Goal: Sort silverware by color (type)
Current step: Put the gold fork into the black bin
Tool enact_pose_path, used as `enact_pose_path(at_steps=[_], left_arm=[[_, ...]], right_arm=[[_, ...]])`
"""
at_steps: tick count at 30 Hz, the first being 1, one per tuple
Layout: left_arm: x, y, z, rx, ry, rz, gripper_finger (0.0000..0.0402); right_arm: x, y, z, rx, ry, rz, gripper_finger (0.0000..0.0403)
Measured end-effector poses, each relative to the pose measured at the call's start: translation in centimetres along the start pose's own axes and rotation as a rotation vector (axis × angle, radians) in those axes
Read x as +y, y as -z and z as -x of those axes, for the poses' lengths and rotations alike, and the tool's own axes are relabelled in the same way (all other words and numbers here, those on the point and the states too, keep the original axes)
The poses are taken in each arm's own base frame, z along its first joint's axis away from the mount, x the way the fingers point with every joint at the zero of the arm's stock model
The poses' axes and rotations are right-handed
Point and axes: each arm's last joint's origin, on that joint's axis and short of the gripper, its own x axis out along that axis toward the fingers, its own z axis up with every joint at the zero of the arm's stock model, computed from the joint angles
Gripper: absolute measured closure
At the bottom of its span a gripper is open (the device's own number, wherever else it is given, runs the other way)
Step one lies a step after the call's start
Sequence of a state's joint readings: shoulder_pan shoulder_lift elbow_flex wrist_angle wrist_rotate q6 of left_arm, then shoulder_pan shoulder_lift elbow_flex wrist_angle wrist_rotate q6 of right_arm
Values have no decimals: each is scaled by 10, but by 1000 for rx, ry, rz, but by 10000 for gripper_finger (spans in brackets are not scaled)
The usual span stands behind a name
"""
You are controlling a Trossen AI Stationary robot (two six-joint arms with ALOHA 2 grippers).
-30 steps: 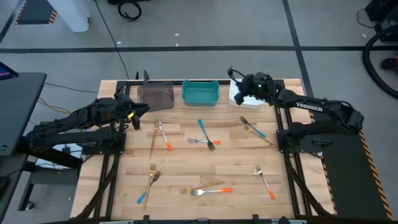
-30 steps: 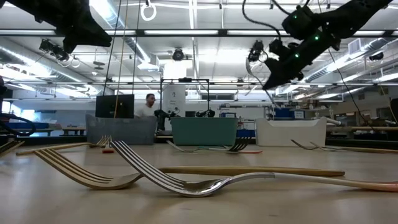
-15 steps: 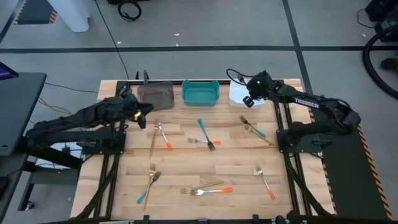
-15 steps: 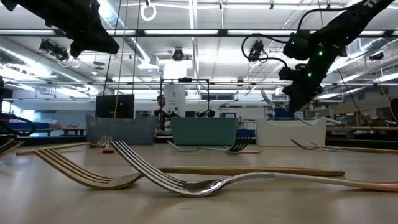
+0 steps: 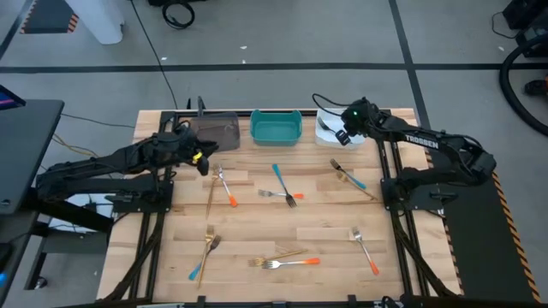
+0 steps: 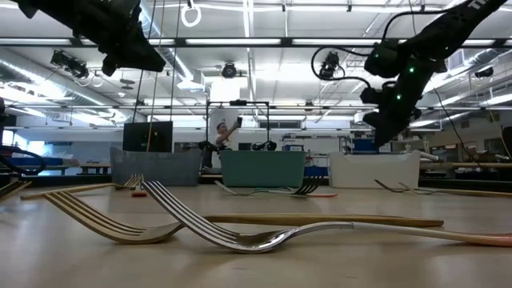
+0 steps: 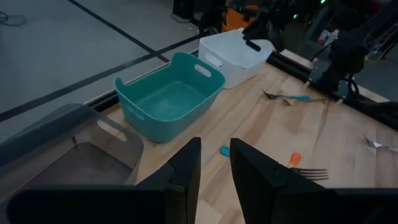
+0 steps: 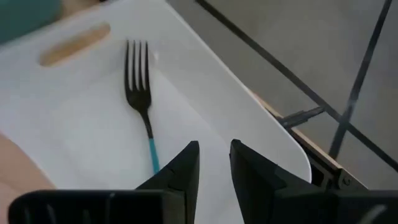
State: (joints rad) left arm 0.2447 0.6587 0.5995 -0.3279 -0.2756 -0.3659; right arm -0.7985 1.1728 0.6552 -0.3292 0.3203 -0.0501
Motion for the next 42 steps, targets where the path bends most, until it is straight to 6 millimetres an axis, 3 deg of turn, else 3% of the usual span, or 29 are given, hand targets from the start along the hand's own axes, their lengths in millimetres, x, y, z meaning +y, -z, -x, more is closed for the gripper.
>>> enact_pose_path(at_steps=[12,22,38,42], left_arm=[[9,29,5,299,-116,347,308],[2,50,12,497,-170,433,308],[-16,83,-41,702,-377,331,307],[-20,93,-55,773,-387,382,295]], right_arm=[[10,-7,44,-189,-96,-120,305],[17,-7,49,-199,-136,-184,306],[19,-4,48,-164,-151,-154,306],[19,-4,48,-166,-153,-119,306]])
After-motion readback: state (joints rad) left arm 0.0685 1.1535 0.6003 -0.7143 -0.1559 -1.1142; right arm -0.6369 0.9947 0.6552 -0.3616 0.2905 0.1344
